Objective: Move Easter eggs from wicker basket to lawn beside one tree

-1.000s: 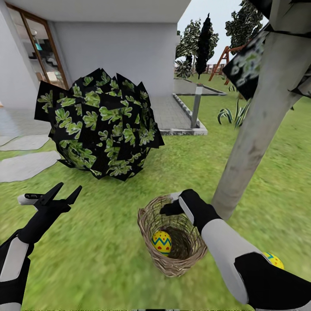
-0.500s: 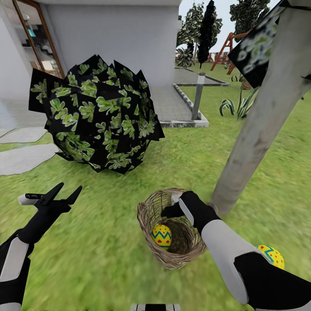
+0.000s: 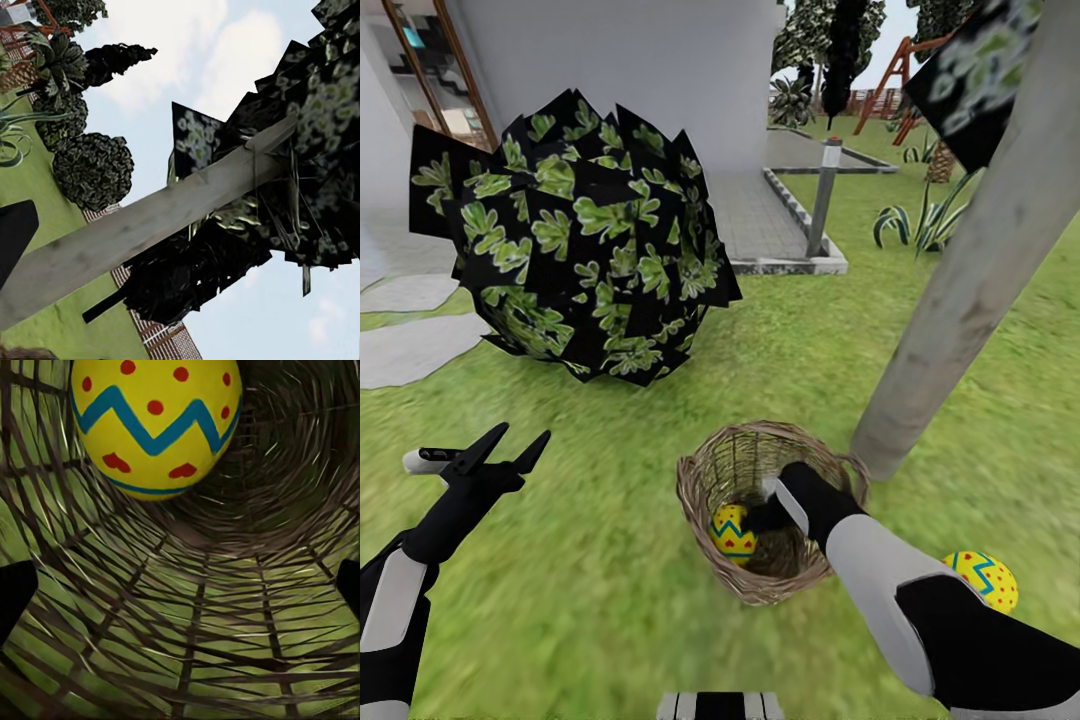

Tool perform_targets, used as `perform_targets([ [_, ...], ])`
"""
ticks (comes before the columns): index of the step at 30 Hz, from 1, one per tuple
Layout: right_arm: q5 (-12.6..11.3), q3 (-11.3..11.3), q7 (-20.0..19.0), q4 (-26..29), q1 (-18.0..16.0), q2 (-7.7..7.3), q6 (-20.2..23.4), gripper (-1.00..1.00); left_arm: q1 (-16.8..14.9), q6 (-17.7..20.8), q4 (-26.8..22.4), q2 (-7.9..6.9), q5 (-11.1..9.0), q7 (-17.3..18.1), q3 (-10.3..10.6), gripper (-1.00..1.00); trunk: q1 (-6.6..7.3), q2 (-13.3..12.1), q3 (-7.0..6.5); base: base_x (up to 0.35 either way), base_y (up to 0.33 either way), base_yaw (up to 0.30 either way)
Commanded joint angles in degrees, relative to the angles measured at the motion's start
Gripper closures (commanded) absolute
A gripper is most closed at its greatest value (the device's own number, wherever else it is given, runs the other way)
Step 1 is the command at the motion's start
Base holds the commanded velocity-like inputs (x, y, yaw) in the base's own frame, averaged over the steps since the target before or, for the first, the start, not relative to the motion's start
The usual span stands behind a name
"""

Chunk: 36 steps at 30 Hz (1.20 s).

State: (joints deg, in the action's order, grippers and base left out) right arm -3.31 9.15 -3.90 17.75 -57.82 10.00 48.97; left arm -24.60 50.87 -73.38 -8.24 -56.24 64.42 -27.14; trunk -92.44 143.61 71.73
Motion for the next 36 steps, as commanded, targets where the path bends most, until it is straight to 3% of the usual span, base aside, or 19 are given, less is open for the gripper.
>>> perform_targets([
  [1,-0.3,0.3,0.1,-0.2,-0.1,0.0,0.2,-1.0,0.0,0.4,0.0,-0.02,-0.2,0.0,0.0,-1.0,-0.01,0.0,0.27,0.0,0.0,0.0],
  [4,-0.2,0.3,0.1,-0.5,-0.4,0.0,-0.1,-1.0,0.0,0.4,0.0,0.03,-0.3,0.0,0.0,-1.0,-0.09,0.1,0.94,0.0,0.0,0.0],
  [8,-0.1,0.3,0.1,-0.5,-0.4,0.0,-4.9,-1.0,0.0,0.4,0.0,0.07,-0.2,0.0,0.0,-1.0,-0.19,0.1,1.82,0.0,0.0,0.0],
  [17,0.4,0.5,0.0,0.5,-0.4,0.0,-9.2,-1.0,0.0,0.4,0.0,0.07,-0.2,0.0,0.1,-1.0,-0.42,0.2,3.82,0.0,0.0,0.0],
  [36,0.5,1.0,-0.8,6.1,-0.4,0.0,-9.8,-1.0,0.0,0.3,0.1,0.07,-0.2,-0.1,0.1,-1.0,-0.91,0.5,8.03,0.0,0.0,0.0],
])
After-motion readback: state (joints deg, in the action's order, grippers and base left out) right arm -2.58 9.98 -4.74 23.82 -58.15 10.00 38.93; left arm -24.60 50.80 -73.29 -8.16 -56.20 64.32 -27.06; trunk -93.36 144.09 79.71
